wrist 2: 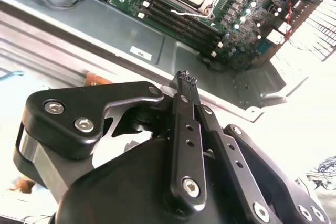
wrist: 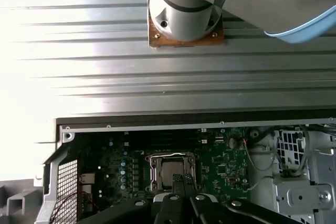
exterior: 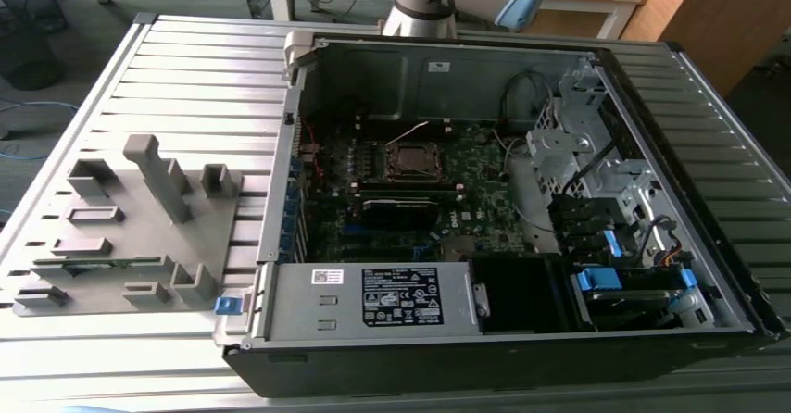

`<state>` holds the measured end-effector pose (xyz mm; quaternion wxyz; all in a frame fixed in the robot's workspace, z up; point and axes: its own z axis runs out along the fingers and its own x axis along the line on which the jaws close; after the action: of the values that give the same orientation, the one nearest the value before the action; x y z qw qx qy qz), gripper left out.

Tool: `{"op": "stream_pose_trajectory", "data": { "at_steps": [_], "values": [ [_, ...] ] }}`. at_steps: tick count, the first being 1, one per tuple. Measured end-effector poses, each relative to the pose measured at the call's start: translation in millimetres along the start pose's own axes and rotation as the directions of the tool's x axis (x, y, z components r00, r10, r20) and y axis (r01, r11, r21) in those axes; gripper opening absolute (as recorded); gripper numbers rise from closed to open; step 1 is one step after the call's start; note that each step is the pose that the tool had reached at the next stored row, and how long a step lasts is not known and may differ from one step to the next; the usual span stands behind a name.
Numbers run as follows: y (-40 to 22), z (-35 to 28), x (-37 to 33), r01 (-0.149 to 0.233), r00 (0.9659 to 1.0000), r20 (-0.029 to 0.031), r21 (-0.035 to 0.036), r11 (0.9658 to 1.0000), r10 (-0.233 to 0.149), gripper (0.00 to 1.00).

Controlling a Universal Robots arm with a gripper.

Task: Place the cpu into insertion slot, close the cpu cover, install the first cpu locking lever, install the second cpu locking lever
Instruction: 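Install the first cpu locking lever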

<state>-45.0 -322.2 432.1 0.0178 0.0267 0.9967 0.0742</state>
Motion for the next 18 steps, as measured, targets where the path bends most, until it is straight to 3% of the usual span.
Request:
{"op": "stream_pose_trajectory", "data": {
  "at_steps": [2, 5, 13, 18],
  "values": [
    [1.4, -9.3, -0.3, 0.0, 1.0, -0.0001, 0.0002, 1.0, 0.0, 0.1],
    [0.8, -5.4, -0.2, 0.0, 1.0, 0.0001, 0.0003, 1.0, 0.0, 0.1],
    [0.7, -4.5, -0.1, 0.0, 1.0, 0.0001, 0.0002, 1.0, 0.0, 0.1],
    [0.2, -0.8, 0.0, 0.0, 1.0, 0.0002, 0.0053, 1.0, 0.0, 0.1]
  ]
}}
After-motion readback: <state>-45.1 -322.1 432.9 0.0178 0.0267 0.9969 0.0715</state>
